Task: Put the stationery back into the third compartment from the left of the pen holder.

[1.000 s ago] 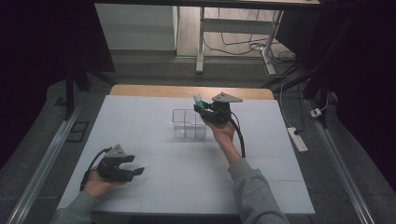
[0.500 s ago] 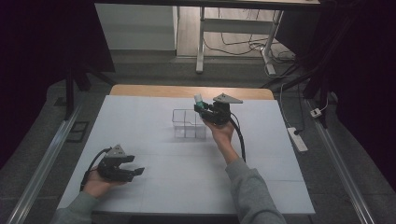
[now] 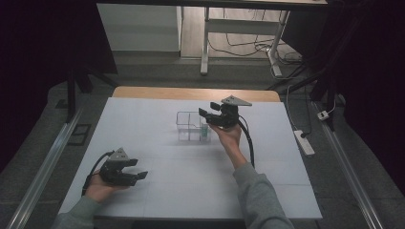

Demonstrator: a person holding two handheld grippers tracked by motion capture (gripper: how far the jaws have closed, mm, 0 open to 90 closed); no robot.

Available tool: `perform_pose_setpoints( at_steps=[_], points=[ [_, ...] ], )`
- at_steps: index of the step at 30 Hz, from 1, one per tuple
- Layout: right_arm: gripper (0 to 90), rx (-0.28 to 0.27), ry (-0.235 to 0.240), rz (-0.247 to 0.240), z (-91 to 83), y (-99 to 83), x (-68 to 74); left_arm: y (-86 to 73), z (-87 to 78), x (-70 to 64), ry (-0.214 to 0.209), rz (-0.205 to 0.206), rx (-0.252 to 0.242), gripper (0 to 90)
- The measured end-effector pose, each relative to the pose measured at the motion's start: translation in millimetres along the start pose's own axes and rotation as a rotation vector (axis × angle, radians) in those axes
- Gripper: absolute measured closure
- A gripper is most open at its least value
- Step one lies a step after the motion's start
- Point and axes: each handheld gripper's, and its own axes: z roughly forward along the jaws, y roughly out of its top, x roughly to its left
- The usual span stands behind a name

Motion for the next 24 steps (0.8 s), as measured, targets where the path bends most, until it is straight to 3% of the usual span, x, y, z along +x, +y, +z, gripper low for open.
perform_pose_setpoints(
  at_steps=[11,24],
  points=[
    [35.7,0.045,0.016,-0.012,-21.2,-1.1,-6.3,1.6,2.0,2.7,-0.008,-0.004,-0.008,30.7],
    [36.6,0.134,0.005,-0.032,-74.0,-21.2,-10.7,7.1,8.3,4.5,-0.009,0.012,-0.009,30.9]
  ],
)
